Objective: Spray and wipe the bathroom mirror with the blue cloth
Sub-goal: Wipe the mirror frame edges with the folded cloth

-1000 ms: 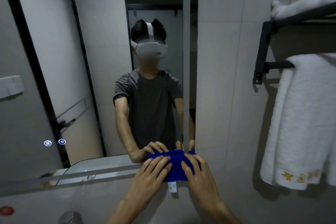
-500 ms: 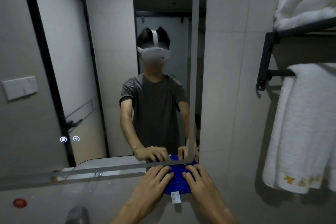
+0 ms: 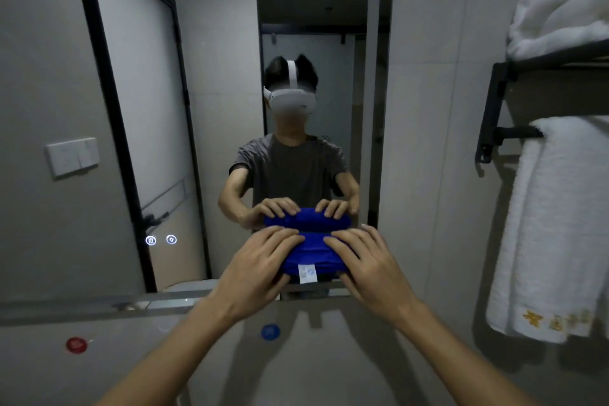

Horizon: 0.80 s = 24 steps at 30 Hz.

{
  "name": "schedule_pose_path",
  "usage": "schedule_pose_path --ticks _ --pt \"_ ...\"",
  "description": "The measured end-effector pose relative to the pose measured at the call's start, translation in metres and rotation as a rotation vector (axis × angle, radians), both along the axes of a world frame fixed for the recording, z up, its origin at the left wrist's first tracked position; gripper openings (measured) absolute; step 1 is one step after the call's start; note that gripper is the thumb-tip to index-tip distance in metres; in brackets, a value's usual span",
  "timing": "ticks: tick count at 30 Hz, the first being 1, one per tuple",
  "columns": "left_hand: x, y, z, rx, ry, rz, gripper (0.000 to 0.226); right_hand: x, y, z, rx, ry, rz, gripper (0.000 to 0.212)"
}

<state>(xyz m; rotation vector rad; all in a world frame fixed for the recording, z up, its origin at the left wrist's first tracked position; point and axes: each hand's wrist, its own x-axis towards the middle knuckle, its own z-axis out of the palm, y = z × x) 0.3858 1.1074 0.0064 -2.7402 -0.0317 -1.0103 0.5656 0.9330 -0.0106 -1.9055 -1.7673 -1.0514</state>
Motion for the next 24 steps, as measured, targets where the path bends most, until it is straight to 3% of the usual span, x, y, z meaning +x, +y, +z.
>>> schedule_pose_path --ticks 7,15,24 --pt "-0.015 0.014 0.124 0.093 -0.118 -0.048 0.059 0.004 0.011 0.133 0.087 -0.162 0.134 0.053" --pt "-0.022 0.013 0.304 0.175 -0.271 0.056 0.059 -0.009 0.026 0.314 0.257 -0.335 -0.017 0.061" --pt "-0.007 0.033 0.442 0.329 -0.394 0.146 0.041 -0.023 0.041 0.454 0.367 -0.367 -0.166 0.045"
